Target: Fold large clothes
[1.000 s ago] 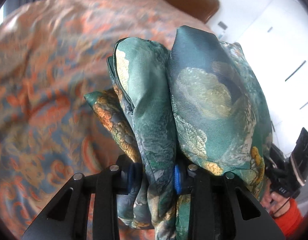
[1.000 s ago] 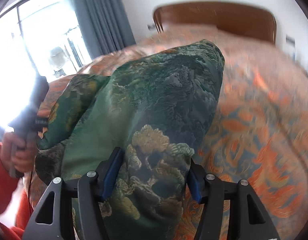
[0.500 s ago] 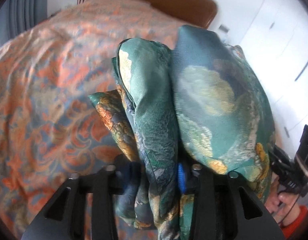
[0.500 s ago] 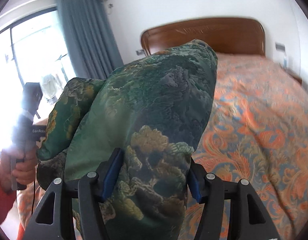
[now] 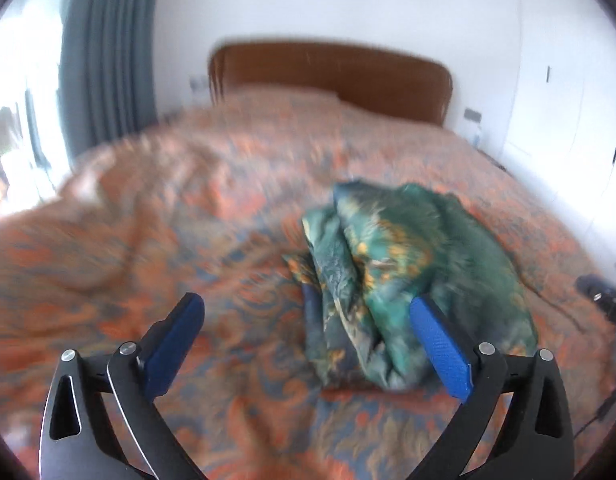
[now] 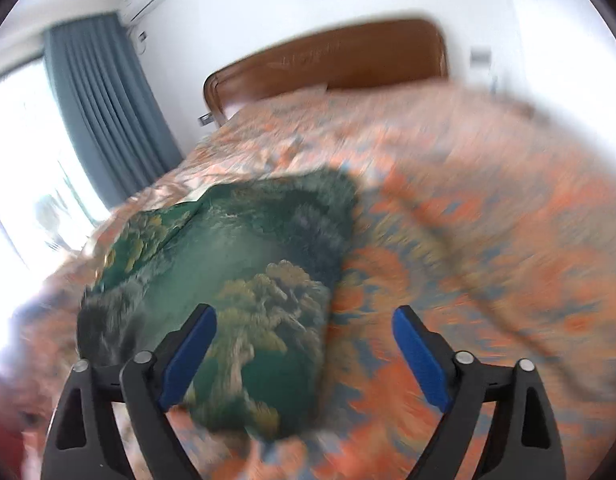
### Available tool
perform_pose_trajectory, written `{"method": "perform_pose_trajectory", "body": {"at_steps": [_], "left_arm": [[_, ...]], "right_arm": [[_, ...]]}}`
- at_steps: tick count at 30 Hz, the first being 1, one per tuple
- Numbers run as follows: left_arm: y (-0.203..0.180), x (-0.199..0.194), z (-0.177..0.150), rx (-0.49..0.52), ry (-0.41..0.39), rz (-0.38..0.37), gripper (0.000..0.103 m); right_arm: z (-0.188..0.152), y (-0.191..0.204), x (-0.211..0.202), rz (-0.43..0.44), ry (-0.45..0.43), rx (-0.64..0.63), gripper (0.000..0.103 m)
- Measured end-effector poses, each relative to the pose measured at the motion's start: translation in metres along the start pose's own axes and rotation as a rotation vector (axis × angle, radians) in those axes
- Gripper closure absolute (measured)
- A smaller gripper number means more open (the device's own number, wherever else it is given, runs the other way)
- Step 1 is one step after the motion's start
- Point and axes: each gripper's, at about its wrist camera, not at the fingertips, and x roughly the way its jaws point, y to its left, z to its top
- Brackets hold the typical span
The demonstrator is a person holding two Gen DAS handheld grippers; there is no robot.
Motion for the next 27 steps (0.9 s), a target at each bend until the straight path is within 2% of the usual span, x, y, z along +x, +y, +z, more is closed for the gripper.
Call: {"method": "perform_pose_trajectory", "body": {"at_steps": [2,3,4,7,9,14,18,23,27], "left_arm": [[-0.01,-0.024,-0.007,0.027,-0.055,0.043,0.0],[-0.016,-0.042,-0.015,0.033,-0.065,0.064,0.0],[-0.018,-0.044,-0.016,0.032,-0.059,0.075,0.0],[-0.03,-0.061,-0.033,0.019,-0.026,0.1,0.0],[-0.04,-0.073,-0.044,0.024,-0.019,0.138,0.0],[-0.056,-0.103,-0.063,0.034,-0.029,0.165,0.0],[-0.064,-0.117,-0.067,0.029,-0.042,0.16,0.0],[-0.067,-0.127,-0.074,0.025,-0.006,0.13,0.0],[-0.064,-0.13,-0.085,0.009,0.052,0.112,0.0]], "right_arm": [[-0.01,0.015,-0.041,-0.104,-0.09,-0.091,0.01],[-0.011,0.013,-0.056,-0.138,-0.121,-0.11,0.009],[-0.015,0.019,-0.073,-0.174,-0.148,-0.12,0.005],[-0.032,0.03,-0.111,-0.276,-0.17,-0.105,0.004],[-0.047,0.037,-0.128,-0.312,-0.174,-0.111,0.004],[-0.083,0.058,-0.168,-0.315,-0.182,-0.125,0.004],[-0.098,0.069,-0.184,-0.315,-0.147,-0.139,0.003],[-0.116,0.081,-0.201,-0.322,-0.143,-0.155,0.003],[-0.128,0.086,-0.21,-0.317,-0.126,-0.154,0.003]]}}
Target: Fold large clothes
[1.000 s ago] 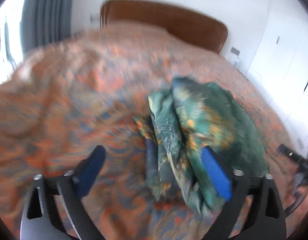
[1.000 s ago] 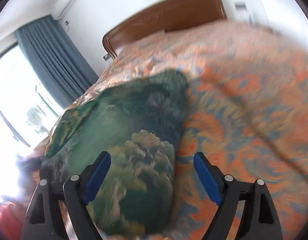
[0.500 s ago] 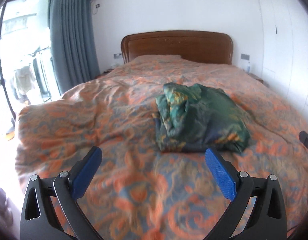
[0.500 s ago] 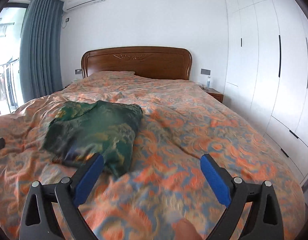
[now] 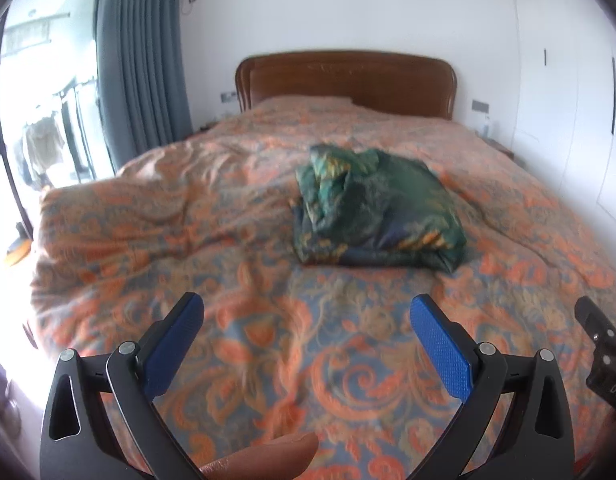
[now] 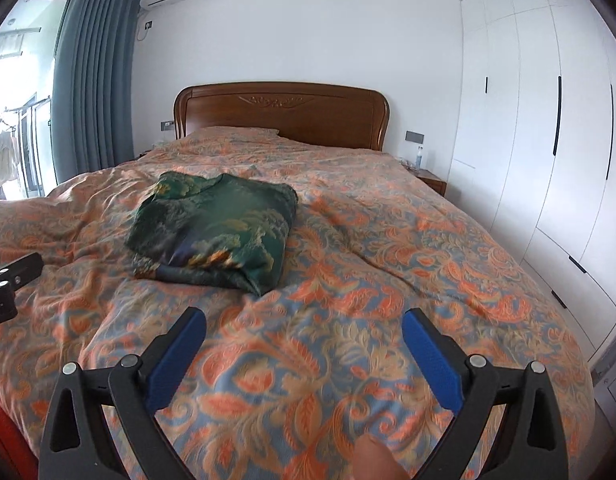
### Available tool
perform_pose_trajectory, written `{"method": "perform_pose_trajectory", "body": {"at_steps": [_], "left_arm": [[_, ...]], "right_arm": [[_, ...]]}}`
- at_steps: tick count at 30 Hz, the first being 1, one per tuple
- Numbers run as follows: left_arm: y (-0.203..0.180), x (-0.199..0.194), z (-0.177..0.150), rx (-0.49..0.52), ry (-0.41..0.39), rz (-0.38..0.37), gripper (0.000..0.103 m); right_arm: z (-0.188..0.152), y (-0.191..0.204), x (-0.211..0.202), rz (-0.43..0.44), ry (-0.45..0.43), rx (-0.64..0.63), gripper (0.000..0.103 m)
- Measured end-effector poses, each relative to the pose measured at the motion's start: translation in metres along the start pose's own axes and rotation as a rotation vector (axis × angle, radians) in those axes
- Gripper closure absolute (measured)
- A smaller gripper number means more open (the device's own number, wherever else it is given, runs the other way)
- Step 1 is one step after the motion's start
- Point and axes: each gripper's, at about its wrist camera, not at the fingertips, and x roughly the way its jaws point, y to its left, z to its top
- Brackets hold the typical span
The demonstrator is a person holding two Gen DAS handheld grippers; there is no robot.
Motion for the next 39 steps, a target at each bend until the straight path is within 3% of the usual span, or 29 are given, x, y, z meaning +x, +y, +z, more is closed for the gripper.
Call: {"method": "perform_pose_trajectory", "body": {"at_steps": [3,12,16,39], "left_arm": [[0.002,-0.004,-0.008,0.008,0.062,0.004,0.0],[0.019,-0.029,0.003,0.0,0.098,-0.092,0.0],[0.024,-0.036,0.006,-0.027,0.081,-0.104,0.0],[0.008,-0.039,-0.001,0.039,0.046,-0.091,0.0]], "right_arm": [[-0.007,0.006,-0.011,0.016,0.009,-0.007,0.003],[0.0,0.027,-0.037,0.053,0.056,-0.065,0.003],[0.008,0.033,-0.046,0.045,0.057,-0.085,0.003],[-0.003,0.037,-0.037,0.048,0.117,-0.089,0.003]]}}
